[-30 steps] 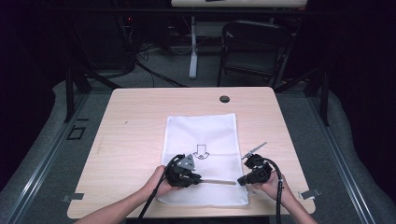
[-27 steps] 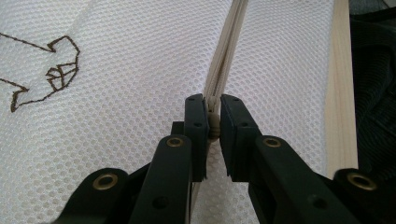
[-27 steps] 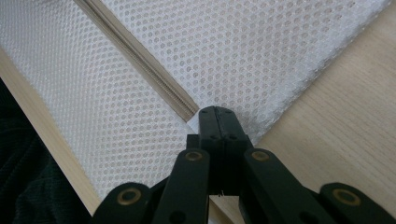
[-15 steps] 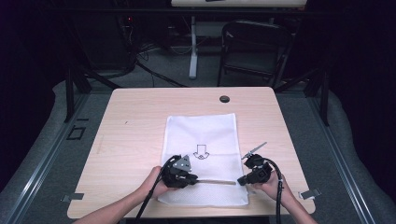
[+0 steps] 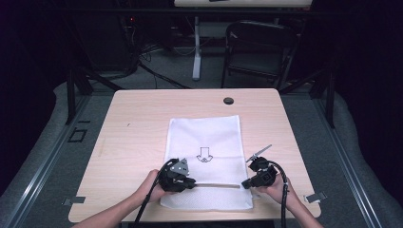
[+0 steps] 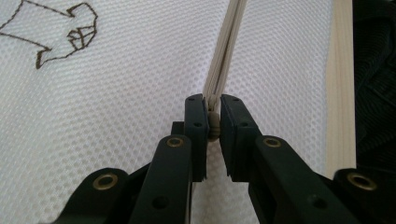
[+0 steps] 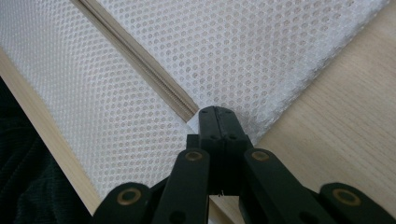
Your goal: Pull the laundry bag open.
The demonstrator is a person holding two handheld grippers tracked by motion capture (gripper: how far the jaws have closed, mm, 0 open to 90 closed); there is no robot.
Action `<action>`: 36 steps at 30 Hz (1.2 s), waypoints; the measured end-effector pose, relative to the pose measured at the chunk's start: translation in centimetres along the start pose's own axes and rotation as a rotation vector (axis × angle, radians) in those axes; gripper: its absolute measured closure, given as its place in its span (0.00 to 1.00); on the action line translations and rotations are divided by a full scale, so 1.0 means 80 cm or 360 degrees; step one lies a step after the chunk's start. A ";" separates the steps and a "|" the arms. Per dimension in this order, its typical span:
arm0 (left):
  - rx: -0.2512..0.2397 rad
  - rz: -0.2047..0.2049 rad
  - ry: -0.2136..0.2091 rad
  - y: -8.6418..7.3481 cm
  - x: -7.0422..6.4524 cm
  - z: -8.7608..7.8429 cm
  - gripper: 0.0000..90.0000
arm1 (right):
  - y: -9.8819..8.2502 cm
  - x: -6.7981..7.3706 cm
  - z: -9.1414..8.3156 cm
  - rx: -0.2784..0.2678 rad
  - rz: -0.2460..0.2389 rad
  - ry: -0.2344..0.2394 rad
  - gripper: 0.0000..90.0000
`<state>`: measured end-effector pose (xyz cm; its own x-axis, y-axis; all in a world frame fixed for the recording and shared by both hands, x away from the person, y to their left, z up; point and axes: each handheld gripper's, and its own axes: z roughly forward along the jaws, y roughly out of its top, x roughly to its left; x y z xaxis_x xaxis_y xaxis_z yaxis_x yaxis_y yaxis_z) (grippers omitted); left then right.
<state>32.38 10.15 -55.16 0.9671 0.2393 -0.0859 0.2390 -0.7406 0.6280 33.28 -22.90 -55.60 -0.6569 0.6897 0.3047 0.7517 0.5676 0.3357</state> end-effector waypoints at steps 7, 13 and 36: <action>-0.0004 -0.0003 -0.0010 -0.005 -0.001 -0.006 0.91 | 0.001 0.002 0.002 -0.0022 0.0024 0.0011 1.00; 0.0012 0.0000 -0.0007 -0.007 0.000 -0.010 0.91 | 0.001 0.002 0.001 0.0001 -0.0002 -0.0008 1.00; -0.0006 -0.0027 0.0000 -0.023 0.005 -0.029 0.91 | 0.002 0.005 0.001 -0.0008 0.0012 -0.0007 1.00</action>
<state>32.12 13.07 -54.56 0.9630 0.2518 -0.0965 0.2551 -0.7341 0.6293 33.12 -22.51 -55.51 -0.6507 0.6962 0.3032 0.7565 0.5598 0.3380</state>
